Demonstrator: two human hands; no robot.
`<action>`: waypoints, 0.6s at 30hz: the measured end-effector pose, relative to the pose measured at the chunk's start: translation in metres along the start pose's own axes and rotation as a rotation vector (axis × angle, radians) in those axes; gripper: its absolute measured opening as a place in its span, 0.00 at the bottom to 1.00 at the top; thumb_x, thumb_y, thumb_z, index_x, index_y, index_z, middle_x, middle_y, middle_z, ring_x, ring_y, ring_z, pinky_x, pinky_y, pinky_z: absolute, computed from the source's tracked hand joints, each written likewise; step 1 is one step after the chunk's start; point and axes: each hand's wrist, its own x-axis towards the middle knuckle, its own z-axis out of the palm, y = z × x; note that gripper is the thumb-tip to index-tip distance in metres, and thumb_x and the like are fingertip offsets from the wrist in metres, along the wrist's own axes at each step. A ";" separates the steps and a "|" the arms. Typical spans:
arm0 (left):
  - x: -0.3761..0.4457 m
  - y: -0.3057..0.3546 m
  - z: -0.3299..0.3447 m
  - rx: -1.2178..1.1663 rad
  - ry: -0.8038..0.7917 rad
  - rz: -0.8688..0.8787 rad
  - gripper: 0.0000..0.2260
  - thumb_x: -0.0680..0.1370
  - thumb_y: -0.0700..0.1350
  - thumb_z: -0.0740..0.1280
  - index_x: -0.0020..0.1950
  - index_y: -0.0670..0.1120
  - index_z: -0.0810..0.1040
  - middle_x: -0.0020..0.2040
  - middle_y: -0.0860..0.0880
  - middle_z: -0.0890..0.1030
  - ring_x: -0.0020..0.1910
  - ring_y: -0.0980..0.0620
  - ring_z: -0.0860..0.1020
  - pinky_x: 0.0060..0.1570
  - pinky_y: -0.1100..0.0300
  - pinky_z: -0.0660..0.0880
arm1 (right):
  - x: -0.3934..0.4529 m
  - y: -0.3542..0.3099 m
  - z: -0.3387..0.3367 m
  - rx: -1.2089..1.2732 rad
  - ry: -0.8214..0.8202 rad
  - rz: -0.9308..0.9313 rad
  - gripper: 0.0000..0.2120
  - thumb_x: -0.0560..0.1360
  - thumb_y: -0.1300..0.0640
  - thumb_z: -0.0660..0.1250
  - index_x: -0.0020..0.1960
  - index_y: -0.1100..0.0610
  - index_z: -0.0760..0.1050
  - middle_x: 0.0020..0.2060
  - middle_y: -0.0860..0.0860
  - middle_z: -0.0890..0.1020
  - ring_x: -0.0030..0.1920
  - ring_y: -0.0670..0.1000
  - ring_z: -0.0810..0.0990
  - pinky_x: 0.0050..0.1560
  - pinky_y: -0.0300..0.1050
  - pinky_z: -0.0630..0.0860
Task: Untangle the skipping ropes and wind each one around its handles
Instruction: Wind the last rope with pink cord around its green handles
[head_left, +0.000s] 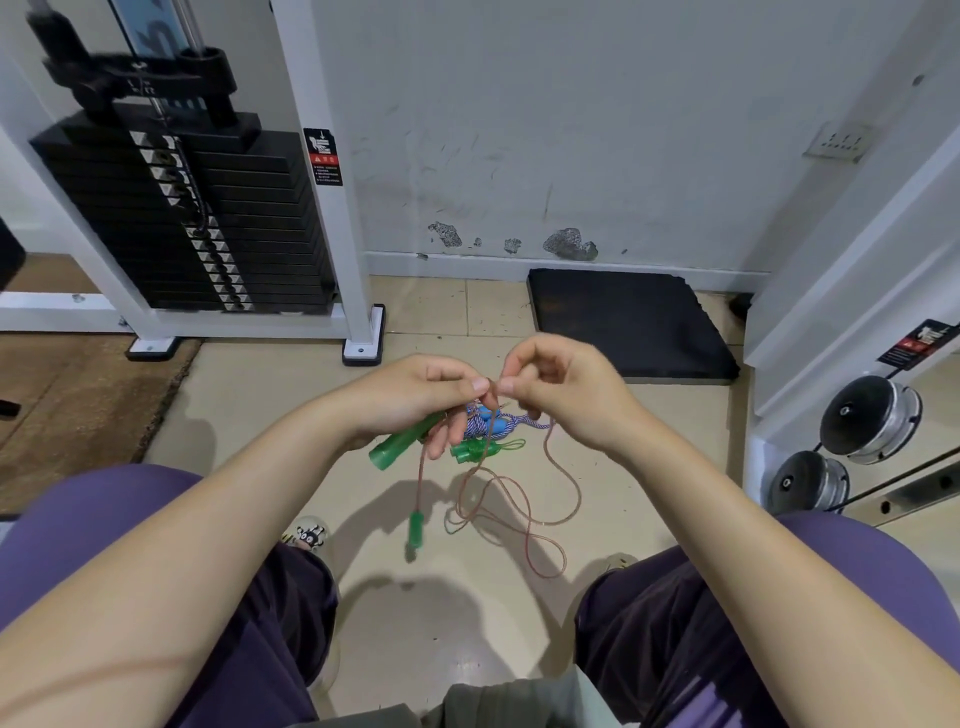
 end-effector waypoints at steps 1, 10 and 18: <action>0.000 0.000 -0.002 -0.012 0.005 -0.009 0.14 0.82 0.47 0.61 0.55 0.38 0.78 0.31 0.43 0.78 0.25 0.48 0.76 0.34 0.58 0.72 | 0.002 0.000 -0.003 -0.003 0.089 -0.020 0.08 0.75 0.65 0.70 0.42 0.56 0.74 0.30 0.53 0.76 0.28 0.46 0.73 0.34 0.38 0.72; 0.001 -0.001 0.001 -0.048 -0.009 0.003 0.12 0.83 0.46 0.61 0.55 0.38 0.78 0.23 0.45 0.71 0.16 0.54 0.62 0.29 0.58 0.72 | -0.002 0.003 -0.005 0.016 -0.079 -0.030 0.12 0.70 0.64 0.76 0.48 0.51 0.77 0.34 0.49 0.76 0.36 0.50 0.72 0.40 0.45 0.72; 0.001 -0.001 -0.008 -0.041 0.056 0.013 0.09 0.82 0.41 0.63 0.52 0.35 0.78 0.30 0.45 0.79 0.28 0.48 0.77 0.36 0.59 0.75 | 0.007 0.004 -0.016 -0.002 0.368 -0.029 0.08 0.75 0.62 0.69 0.42 0.53 0.72 0.30 0.49 0.70 0.32 0.48 0.68 0.37 0.45 0.68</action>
